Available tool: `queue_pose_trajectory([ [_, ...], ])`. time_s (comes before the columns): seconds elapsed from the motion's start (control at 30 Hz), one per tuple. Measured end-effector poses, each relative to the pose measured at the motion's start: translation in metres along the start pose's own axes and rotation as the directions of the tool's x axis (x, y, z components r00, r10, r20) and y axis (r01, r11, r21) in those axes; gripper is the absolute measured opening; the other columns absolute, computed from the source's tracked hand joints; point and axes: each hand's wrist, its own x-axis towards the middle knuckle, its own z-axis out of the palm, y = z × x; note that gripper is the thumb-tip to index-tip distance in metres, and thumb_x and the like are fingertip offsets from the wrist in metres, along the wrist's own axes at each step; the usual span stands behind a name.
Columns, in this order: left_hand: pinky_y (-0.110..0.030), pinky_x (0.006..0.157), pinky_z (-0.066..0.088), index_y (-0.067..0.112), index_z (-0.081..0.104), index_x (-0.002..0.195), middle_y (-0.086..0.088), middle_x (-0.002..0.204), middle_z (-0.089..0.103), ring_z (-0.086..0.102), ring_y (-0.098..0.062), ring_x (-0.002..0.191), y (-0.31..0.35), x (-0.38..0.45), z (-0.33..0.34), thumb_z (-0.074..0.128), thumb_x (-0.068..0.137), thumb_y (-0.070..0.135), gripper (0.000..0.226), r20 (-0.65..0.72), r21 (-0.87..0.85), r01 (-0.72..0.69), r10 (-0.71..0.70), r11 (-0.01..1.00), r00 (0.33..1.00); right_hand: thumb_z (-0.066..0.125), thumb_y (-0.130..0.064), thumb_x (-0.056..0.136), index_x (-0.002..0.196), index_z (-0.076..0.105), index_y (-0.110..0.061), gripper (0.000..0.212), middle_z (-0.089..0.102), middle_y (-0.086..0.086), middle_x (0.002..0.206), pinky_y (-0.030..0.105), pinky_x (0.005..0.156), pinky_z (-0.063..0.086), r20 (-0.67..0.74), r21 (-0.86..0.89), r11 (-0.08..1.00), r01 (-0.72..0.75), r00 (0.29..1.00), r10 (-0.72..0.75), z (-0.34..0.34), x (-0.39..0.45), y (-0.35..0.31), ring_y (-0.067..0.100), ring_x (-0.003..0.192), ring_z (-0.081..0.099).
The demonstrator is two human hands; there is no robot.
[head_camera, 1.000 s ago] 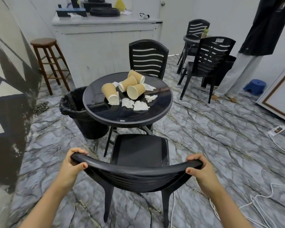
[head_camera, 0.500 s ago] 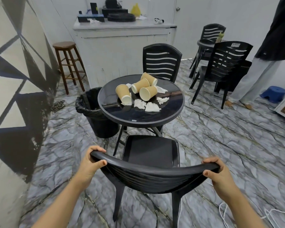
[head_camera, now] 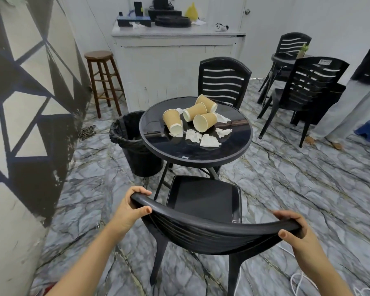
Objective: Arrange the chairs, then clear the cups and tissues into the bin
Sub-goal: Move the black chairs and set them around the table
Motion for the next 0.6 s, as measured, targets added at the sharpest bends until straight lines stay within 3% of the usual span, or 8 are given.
queue_pose_trajectory([
  [0.07, -0.025, 0.075, 0.053, 0.021, 0.058, 0.093, -0.007, 0.108, 0.058, 0.059, -0.015, 0.095, 0.002, -0.001, -0.001, 0.086, 0.036, 0.06, 0.075, 0.017, 0.025, 0.015, -0.015, 1.0, 1.0, 0.088, -0.061, 0.021, 0.089, 0.069, -0.032, 0.075, 0.068, -0.008, 0.104, 0.016, 0.072, 0.054, 0.009, -0.065, 0.997, -0.031, 0.999, 0.031, -0.001, -0.003, -0.008, 0.007, 0.104, 0.058],
  [0.13, -0.029, 0.079, 0.053, 0.019, 0.057, 0.098, -0.008, 0.112, 0.057, 0.059, -0.018, 0.098, 0.004, -0.002, -0.003, 0.086, 0.036, 0.06, 0.079, 0.031, 0.057, 0.035, -0.037, 0.998, 0.999, 0.083, -0.069, 0.022, 0.096, 0.067, -0.038, 0.082, 0.062, -0.004, 0.115, 0.023, 0.086, 0.051, 0.03, -0.19, 0.981, -0.043, 0.998, 0.05, -0.003, -0.008, -0.02, 0.01, 0.113, 0.052],
  [0.2, -0.037, 0.09, 0.05, 0.02, 0.056, 0.106, -0.004, 0.117, 0.058, 0.058, -0.017, 0.108, 0.007, -0.002, -0.007, 0.086, 0.037, 0.06, 0.085, 0.041, 0.095, 0.071, -0.075, 0.993, 0.996, 0.077, -0.075, 0.034, 0.099, 0.062, -0.048, 0.072, 0.055, -0.01, 0.124, 0.036, 0.101, 0.038, 0.065, -0.347, 0.937, -0.046, 0.995, 0.073, 0.004, -0.014, -0.037, 0.011, 0.119, 0.047],
  [0.23, -0.037, 0.096, 0.048, 0.023, 0.055, 0.111, -0.002, 0.12, 0.058, 0.056, -0.014, 0.113, 0.008, -0.001, -0.01, 0.086, 0.039, 0.059, 0.087, 0.056, 0.122, 0.083, -0.09, 0.989, 0.994, 0.075, -0.069, 0.049, 0.099, 0.06, -0.052, 0.055, 0.052, -0.012, 0.128, 0.038, 0.104, 0.032, 0.045, -0.401, 0.915, -0.051, 0.996, 0.075, 0.012, -0.014, -0.049, 0.013, 0.123, 0.043],
  [0.3, -0.035, 0.104, 0.04, 0.033, 0.049, 0.121, 0.004, 0.126, 0.055, 0.052, -0.008, 0.119, 0.011, -0.001, -0.021, 0.086, 0.043, 0.055, 0.089, 0.101, 0.188, 0.095, -0.116, 0.978, 0.988, 0.071, -0.037, 0.074, 0.096, 0.061, -0.05, 0.028, 0.049, -0.008, 0.129, 0.037, 0.103, 0.028, -0.018, -0.447, 0.895, -0.02, 1.0, 0.013, 0.03, -0.007, -0.067, 0.014, 0.128, 0.038],
  [0.37, -0.032, 0.104, 0.038, 0.04, 0.045, 0.124, 0.008, 0.127, 0.054, 0.051, -0.005, 0.119, 0.016, -0.002, -0.038, 0.084, 0.044, 0.057, 0.09, 0.085, 0.226, 0.13, -0.153, 0.965, 0.985, 0.069, -0.023, 0.078, 0.101, 0.057, -0.045, 0.034, 0.05, -0.007, 0.124, 0.034, 0.102, 0.028, -0.006, -0.499, 0.865, 0.058, 0.998, -0.07, 0.059, 0.004, -0.081, 0.01, 0.124, 0.039],
  [0.5, -0.021, 0.088, 0.045, 0.038, 0.053, 0.111, 0.008, 0.117, 0.059, 0.055, -0.007, 0.111, 0.023, -0.005, -0.08, 0.069, 0.036, 0.081, 0.088, -0.104, 0.3, 0.175, -0.15, 0.938, 0.983, 0.068, -0.033, 0.078, 0.113, 0.05, -0.046, 0.041, 0.048, -0.028, 0.124, 0.011, 0.094, 0.032, 0.336, -0.519, 0.782, 0.345, 0.924, -0.184, 0.148, 0.037, -0.093, -0.023, 0.11, 0.039],
  [0.6, -0.033, 0.096, 0.044, 0.042, 0.055, 0.103, 0.01, 0.119, 0.058, 0.051, -0.011, 0.115, 0.02, -0.01, -0.114, 0.062, 0.04, 0.084, 0.077, -0.215, 0.379, 0.237, -0.163, 0.895, 0.963, 0.062, -0.042, 0.083, 0.126, 0.038, -0.046, 0.049, 0.038, -0.033, 0.128, 0.011, 0.098, 0.029, 0.603, -0.529, 0.699, 0.482, 0.793, -0.09, 0.229, 0.06, -0.098, -0.017, 0.118, 0.034],
])
